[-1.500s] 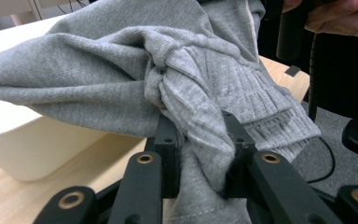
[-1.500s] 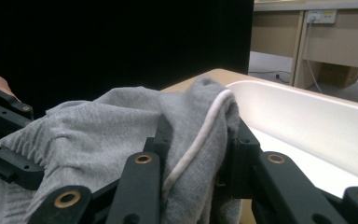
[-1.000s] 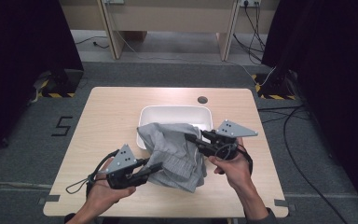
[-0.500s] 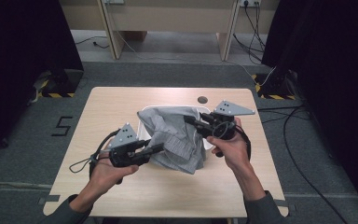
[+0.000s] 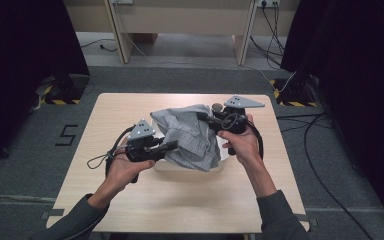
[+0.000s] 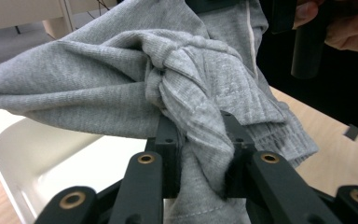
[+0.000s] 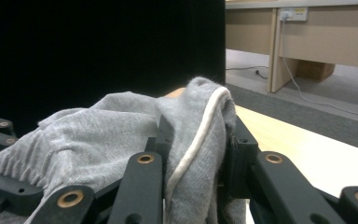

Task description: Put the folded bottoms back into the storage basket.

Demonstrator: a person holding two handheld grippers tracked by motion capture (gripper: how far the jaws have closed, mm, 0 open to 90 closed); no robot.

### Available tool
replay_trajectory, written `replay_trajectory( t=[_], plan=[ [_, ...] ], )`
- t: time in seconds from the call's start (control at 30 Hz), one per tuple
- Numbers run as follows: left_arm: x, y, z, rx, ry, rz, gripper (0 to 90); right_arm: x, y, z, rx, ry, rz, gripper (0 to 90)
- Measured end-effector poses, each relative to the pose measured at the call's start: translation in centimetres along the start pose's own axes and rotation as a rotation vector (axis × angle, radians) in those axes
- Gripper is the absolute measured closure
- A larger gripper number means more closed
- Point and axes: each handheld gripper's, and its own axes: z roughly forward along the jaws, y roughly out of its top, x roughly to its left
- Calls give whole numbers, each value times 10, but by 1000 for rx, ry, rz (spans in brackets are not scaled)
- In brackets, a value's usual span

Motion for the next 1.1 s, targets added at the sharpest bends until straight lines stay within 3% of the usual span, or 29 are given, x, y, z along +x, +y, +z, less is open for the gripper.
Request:
replay_trajectory(
  t=[0.37, 0.73, 1.1],
  plan=[
    [20, -10, 28, 49, 43, -50, 724, -27, -13, 32, 66, -34, 62, 725],
    [35, -23, 48, 95, 55, -97, 724, -46, -29, 56, 138, -66, 94, 725],
    [42, -33, 61, 140, 77, -94, 721, -54, -39, 65, 184, -95, 109, 725]
  ],
)
